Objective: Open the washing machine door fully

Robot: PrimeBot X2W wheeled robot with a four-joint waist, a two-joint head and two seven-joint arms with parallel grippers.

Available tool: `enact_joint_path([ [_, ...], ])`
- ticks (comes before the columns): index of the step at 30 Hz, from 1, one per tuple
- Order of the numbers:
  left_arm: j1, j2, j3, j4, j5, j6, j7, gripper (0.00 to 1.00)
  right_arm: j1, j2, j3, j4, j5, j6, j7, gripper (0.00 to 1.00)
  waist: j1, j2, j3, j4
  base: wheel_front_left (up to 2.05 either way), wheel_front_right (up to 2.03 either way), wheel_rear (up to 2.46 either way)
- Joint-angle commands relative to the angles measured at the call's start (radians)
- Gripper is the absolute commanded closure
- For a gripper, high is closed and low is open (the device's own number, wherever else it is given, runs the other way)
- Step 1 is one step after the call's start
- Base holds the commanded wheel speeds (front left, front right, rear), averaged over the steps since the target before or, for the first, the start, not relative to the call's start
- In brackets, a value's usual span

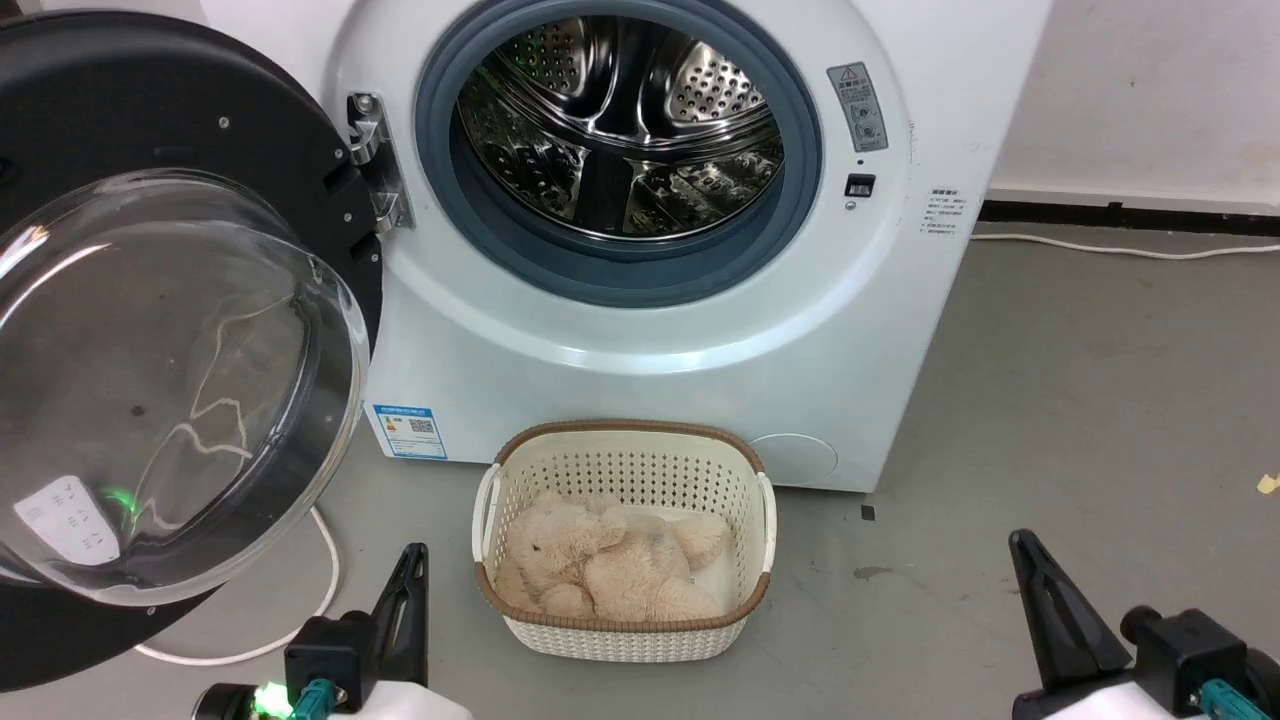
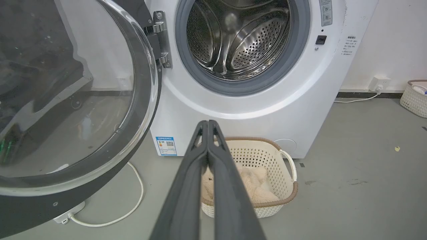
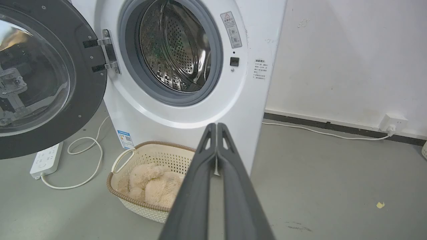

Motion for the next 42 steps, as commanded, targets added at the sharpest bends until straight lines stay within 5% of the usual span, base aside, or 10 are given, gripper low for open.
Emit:
enact_joint_path([
  [1, -0.018, -0.009, 0.008, -0.004, 0.013, -0.004, 0.006, 1.0, -0.017, 0.005, 0.003, 0.001, -0.007, 0.0, 0.008, 1.0, -0.0001, 0.0, 0.0, 0.0, 0.0, 0.0, 0.0],
  [42, -0.044, -0.059, 0.102, -0.026, 0.09, -0.068, 0.071, 1.0, -0.069, 0.009, 0.024, 0.009, -0.033, 0.001, 0.094, 1.0, -0.0001, 0.0, 0.012, 0.003, 0.0, 0.0, 0.0],
])
